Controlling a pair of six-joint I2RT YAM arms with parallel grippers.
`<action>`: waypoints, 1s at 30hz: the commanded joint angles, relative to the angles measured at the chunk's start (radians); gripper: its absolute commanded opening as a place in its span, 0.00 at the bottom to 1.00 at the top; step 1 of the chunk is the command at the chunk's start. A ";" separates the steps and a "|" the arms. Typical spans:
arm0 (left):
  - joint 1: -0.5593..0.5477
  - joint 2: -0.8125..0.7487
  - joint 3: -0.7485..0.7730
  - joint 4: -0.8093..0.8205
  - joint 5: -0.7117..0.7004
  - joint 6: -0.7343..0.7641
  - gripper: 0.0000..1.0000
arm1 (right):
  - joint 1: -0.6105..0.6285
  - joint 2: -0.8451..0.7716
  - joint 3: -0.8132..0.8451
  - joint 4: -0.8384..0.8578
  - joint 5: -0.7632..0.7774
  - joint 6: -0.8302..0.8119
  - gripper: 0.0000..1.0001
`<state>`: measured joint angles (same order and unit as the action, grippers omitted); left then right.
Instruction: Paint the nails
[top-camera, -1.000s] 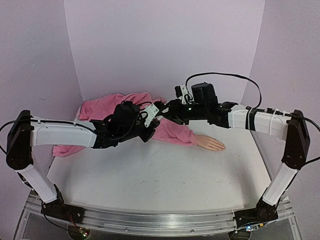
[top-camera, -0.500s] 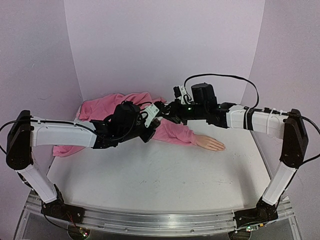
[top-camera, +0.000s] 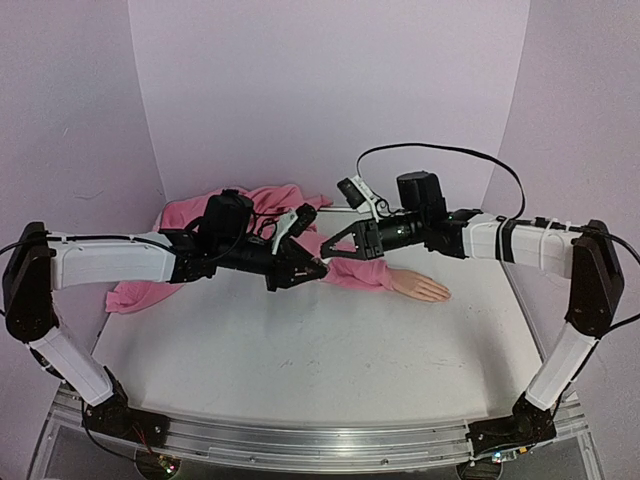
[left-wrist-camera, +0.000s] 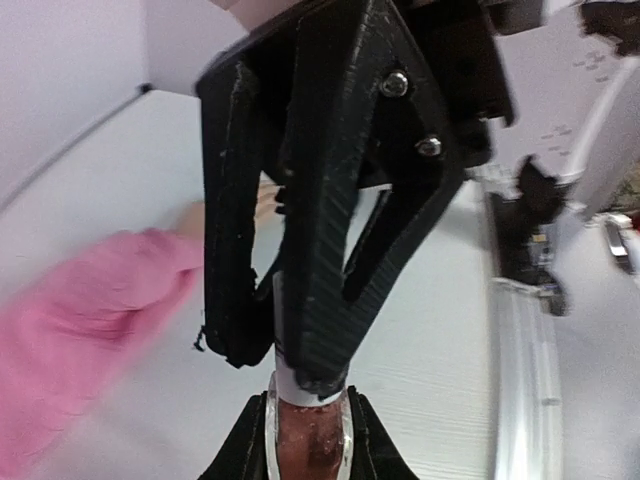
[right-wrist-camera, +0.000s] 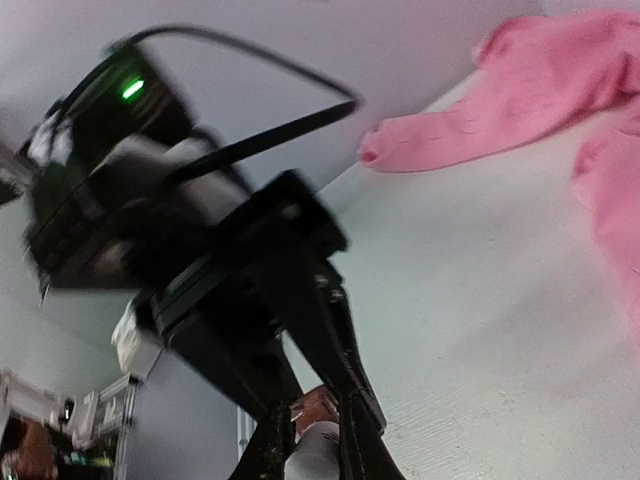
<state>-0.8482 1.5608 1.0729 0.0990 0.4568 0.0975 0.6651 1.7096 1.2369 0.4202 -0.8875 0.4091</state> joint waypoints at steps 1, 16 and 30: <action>0.035 0.007 0.106 0.093 0.762 -0.192 0.00 | 0.004 -0.085 -0.016 -0.117 -0.380 -0.389 0.00; 0.050 -0.027 0.040 0.088 0.333 -0.157 0.00 | 0.004 -0.117 -0.008 -0.164 -0.113 -0.380 0.24; 0.011 -0.144 -0.056 0.079 -0.273 0.043 0.00 | 0.022 -0.122 -0.010 0.036 0.225 0.135 0.74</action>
<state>-0.8078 1.4422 1.0103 0.1242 0.3645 0.0631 0.6731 1.6062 1.2137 0.3290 -0.7399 0.3008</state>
